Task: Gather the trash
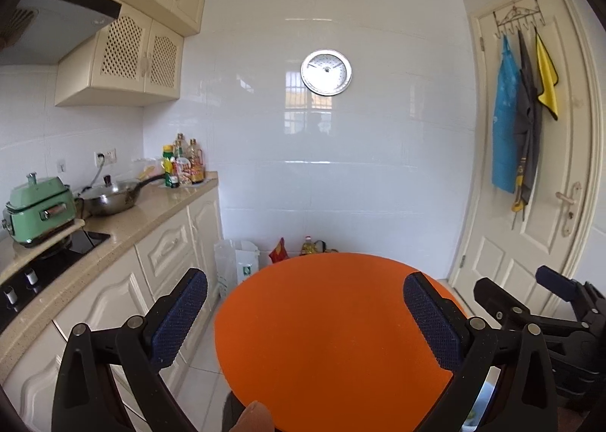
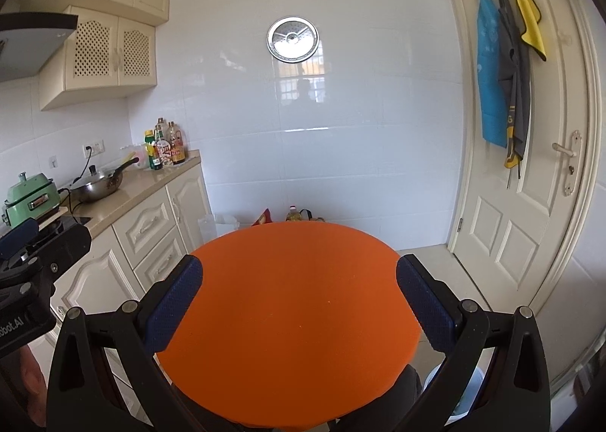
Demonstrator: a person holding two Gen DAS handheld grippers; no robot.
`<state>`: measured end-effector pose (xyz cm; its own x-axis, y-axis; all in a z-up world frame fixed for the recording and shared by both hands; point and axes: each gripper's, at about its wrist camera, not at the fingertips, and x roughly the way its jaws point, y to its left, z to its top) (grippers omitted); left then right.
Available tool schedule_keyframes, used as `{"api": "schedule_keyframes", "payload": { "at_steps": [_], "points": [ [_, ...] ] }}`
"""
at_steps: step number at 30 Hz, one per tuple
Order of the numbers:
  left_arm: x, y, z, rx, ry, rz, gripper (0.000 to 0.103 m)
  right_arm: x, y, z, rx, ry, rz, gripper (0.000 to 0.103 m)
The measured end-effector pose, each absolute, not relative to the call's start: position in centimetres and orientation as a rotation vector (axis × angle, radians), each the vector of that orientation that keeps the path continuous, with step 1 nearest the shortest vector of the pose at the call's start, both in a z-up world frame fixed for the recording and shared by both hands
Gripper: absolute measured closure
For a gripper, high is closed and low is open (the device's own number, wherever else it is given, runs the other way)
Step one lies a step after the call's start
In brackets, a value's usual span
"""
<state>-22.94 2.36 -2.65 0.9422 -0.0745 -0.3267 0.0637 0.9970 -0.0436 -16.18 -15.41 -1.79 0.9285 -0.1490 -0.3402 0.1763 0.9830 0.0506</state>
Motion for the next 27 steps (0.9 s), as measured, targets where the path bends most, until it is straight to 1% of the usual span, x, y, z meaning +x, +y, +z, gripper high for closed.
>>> {"api": "schedule_keyframes", "payload": {
  "at_steps": [10, 27],
  "points": [
    [-23.8, 2.5, -1.4, -0.043, 0.334, -0.038, 0.001, -16.6, -15.4, -1.5, 0.077, 0.334, -0.165, 0.0],
    [-26.2, 0.0, -2.7, -0.089, 0.328, -0.032, 0.001, -16.5, -14.6, -1.6, 0.065, 0.334, -0.154, 0.0]
  ]
}}
